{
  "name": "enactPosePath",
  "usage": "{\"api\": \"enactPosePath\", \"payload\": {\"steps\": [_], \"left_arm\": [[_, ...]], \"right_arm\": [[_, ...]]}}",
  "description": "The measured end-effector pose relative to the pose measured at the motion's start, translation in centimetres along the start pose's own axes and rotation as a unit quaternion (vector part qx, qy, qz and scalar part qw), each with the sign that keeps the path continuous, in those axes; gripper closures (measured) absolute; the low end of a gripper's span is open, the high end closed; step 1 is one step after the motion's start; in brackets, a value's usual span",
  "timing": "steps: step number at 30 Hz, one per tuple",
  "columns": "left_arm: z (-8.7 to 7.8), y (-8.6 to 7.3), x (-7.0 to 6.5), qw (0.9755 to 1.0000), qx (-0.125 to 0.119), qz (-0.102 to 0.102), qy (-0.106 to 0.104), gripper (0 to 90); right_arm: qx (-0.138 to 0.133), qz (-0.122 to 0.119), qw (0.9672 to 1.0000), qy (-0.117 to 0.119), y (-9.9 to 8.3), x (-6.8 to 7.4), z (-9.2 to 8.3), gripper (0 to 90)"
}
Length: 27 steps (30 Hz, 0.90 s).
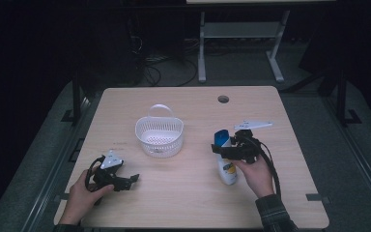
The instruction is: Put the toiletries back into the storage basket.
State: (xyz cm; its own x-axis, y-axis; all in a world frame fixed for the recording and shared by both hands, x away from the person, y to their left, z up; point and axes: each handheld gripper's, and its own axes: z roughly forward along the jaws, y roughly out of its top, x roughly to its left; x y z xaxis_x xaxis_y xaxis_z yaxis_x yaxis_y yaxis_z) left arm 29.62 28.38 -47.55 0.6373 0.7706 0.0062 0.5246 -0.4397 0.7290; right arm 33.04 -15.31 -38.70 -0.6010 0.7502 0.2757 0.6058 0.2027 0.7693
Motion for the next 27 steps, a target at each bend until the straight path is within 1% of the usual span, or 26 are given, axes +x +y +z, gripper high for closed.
{"api": "enactPosePath", "payload": {"steps": [3,11,13,19,24,27], "left_arm": [[0.0,0.0,0.0,1.0000,0.000,0.000,0.000,13.1],[0.0,0.0,0.0,1.0000,0.000,-0.001,0.000,13.1],[0.0,0.0,0.0,1.0000,0.000,0.000,0.000,13.1],[0.0,0.0,0.0,1.0000,0.001,-0.001,-0.001,13.1],[0.0,0.0,0.0,1.0000,0.002,0.001,0.000,13.1],[0.0,0.0,0.0,1.0000,0.002,0.001,0.000,13.1]], "right_arm": [[-0.012,-0.001,0.9999,0.001,0.1,-0.1,-0.4,35.5],[-0.025,-0.006,0.9997,0.001,0.2,-0.1,-0.8,35.5],[-0.027,-0.005,0.9996,0.002,0.4,0.0,-0.9,35.5],[-0.044,-0.015,0.9989,-0.002,1.2,0.4,-1.3,35.5],[-0.059,-0.006,0.9982,0.004,1.7,0.4,-1.4,35.5],[-0.064,-0.006,0.9979,0.002,2.1,0.5,-1.3,35.6]]}}
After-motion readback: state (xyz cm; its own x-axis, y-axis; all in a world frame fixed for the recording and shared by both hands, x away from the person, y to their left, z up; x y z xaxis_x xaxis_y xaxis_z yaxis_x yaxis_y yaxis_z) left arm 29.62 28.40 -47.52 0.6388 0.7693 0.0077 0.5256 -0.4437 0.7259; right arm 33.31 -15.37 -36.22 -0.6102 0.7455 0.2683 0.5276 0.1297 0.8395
